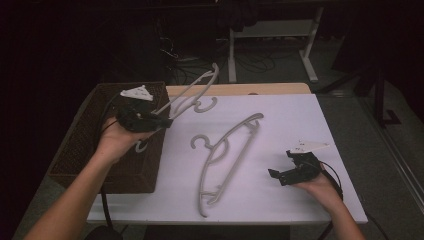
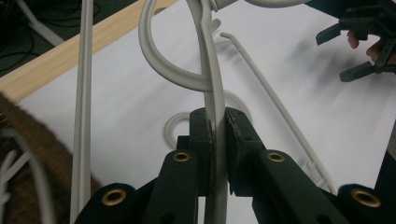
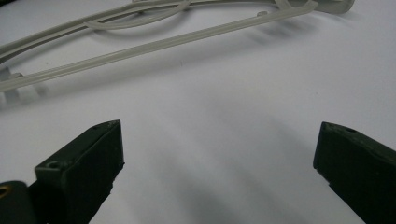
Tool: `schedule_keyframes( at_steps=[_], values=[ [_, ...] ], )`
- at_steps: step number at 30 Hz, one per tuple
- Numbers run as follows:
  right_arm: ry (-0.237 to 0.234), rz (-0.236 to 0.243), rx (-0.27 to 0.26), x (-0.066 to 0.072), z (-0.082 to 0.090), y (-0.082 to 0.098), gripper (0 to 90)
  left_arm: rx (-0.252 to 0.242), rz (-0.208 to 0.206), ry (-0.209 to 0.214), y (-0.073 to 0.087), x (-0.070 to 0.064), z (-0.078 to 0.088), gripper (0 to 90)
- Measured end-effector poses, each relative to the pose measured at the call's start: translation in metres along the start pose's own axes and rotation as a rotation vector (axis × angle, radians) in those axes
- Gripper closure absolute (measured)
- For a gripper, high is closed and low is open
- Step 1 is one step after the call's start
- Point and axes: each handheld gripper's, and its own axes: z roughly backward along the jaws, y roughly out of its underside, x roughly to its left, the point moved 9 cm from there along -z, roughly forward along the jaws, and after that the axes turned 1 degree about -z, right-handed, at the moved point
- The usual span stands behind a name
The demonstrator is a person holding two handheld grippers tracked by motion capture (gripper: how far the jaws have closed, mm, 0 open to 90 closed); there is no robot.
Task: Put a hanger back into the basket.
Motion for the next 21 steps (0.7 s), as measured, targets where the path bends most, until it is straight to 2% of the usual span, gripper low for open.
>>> schedule_keyframes(
  at_steps=[6, 11, 16, 21],
  values=[
    [-0.005, -0.012, 0.006, 0.001, -0.002, 0.000, 1.2, -0.018, 0.004, -0.017, 0.018, 0.022, 0.031, 82.3],
    [0.001, -0.025, 0.008, -0.001, -0.002, 0.000, 1.3, -0.031, 0.024, -0.037, 0.039, 0.040, 0.055, 82.3],
    [0.007, -0.032, 0.014, -0.002, -0.003, 0.001, 1.3, -0.026, 0.052, -0.045, 0.069, 0.055, 0.066, 82.2],
    [0.012, -0.024, 0.021, -0.002, -0.005, 0.002, 1.3, -0.015, 0.089, -0.071, 0.099, 0.069, 0.078, 82.3]
  ],
)
